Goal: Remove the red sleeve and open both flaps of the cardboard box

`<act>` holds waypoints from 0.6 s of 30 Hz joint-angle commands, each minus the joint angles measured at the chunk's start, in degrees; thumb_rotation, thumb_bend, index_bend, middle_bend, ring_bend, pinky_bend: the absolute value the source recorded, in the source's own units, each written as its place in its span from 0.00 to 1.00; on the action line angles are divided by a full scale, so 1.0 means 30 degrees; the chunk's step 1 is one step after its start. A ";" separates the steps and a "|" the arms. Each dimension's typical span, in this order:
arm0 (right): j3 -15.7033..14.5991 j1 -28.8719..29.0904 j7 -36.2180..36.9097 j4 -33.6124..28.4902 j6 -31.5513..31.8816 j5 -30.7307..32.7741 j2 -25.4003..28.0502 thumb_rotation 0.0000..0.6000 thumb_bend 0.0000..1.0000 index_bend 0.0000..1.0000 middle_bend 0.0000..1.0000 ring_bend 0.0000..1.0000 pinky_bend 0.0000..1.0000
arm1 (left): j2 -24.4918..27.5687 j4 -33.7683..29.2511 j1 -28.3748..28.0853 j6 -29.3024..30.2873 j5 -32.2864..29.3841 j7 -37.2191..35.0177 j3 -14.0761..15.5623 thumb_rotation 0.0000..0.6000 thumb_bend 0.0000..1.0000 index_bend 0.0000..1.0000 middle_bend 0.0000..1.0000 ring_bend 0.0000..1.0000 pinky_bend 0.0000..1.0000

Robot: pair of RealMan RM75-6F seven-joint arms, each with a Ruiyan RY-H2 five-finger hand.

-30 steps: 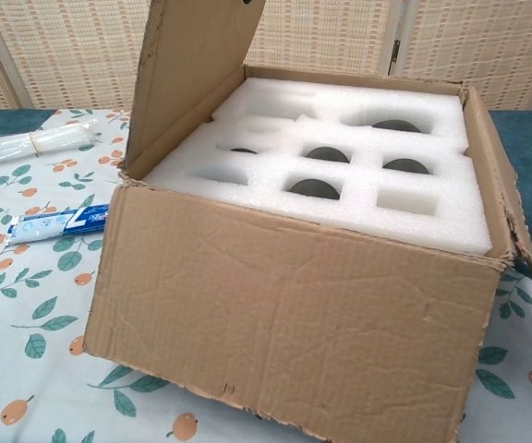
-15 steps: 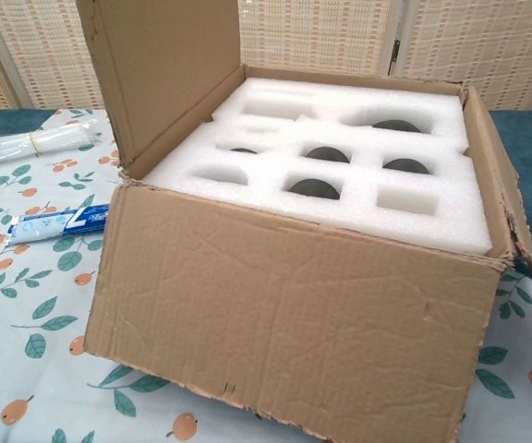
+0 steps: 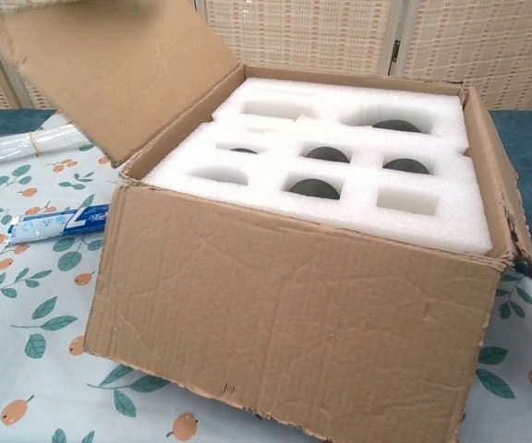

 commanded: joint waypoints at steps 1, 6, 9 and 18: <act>0.0005 0.0032 -0.0114 -0.0104 -0.0090 0.0070 0.0013 0.61 0.55 0.31 0.00 0.00 0.00 | 0.0114 0.0304 0.0229 0.0013 -0.0221 -0.0538 -0.0150 1.00 1.00 0.41 0.08 0.00 0.00; 0.0036 0.0205 -0.0326 -0.0269 -0.0364 0.0116 0.0019 0.61 0.55 0.31 0.00 0.00 0.00 | 0.0287 0.0560 0.0582 -0.0020 -0.0333 -0.1229 -0.0196 1.00 1.00 0.40 0.08 0.00 0.00; 0.0023 0.0416 -0.0684 -0.0462 -0.0655 0.0040 0.0059 0.61 0.55 0.31 0.00 0.00 0.00 | 0.0578 0.0030 0.0938 0.0098 -0.0376 -0.1477 -0.0146 1.00 1.00 0.37 0.08 0.00 0.00; 0.0744 0.0792 -0.6384 -0.1979 -0.1012 0.1305 -0.0361 0.80 0.55 0.14 0.00 0.00 0.00 | 0.3404 -0.5366 0.4888 0.2758 -0.2144 -0.0643 0.0893 1.00 0.83 0.12 0.07 0.00 0.00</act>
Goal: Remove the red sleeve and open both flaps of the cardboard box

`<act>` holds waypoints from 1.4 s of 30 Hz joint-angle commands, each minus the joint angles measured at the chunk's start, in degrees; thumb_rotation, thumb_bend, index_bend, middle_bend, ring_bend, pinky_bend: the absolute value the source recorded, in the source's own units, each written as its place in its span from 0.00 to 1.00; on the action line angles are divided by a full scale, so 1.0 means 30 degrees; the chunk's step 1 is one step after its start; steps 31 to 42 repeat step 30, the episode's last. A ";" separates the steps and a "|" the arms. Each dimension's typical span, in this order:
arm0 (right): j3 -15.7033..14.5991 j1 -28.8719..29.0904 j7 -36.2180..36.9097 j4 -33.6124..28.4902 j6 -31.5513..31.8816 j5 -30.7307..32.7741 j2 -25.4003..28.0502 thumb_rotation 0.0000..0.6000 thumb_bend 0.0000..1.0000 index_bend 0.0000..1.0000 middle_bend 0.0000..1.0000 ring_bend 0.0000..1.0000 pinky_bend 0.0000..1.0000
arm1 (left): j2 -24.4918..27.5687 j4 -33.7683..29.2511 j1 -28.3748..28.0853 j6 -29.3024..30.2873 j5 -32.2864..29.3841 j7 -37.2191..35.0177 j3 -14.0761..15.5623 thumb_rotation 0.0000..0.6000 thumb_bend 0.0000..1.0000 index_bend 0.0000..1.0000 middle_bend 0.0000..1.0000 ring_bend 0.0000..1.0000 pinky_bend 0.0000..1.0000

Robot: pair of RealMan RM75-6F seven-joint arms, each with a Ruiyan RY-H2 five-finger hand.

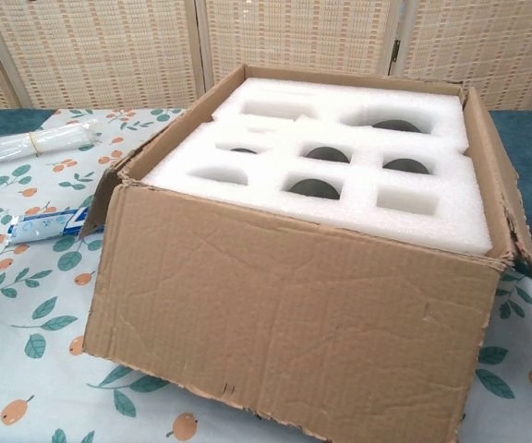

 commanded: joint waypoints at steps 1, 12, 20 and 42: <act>0.0573 0.0167 -0.4027 -0.1249 -0.0222 0.1207 -0.0327 0.81 0.55 0.14 0.00 0.00 0.00 | 0.1551 -0.2674 0.2674 0.2069 -0.1032 0.0007 0.0775 1.00 0.79 0.11 0.06 0.00 0.00; 0.1382 0.0080 -1.6141 -0.4567 -0.0227 0.5858 -0.2560 0.85 0.55 0.11 0.00 0.00 0.00 | 0.1144 -0.2969 0.9191 0.7549 -0.0520 -0.2742 0.3084 1.00 0.65 0.07 0.06 0.00 0.00; 0.1006 -0.0752 -1.6600 -0.3687 0.0753 0.6102 -0.4926 0.86 0.52 0.10 0.00 0.00 0.00 | -0.0569 -0.1202 1.1561 1.0212 0.0537 -0.3241 0.3440 1.00 0.57 0.05 0.04 0.00 0.00; 0.0680 -0.0931 -1.6347 -0.3841 0.0941 0.4620 -0.4990 0.85 0.51 0.10 0.00 0.00 0.00 | -0.0579 -0.0511 1.2026 0.9787 0.1048 -0.4118 0.2773 1.00 0.55 0.04 0.03 0.00 0.00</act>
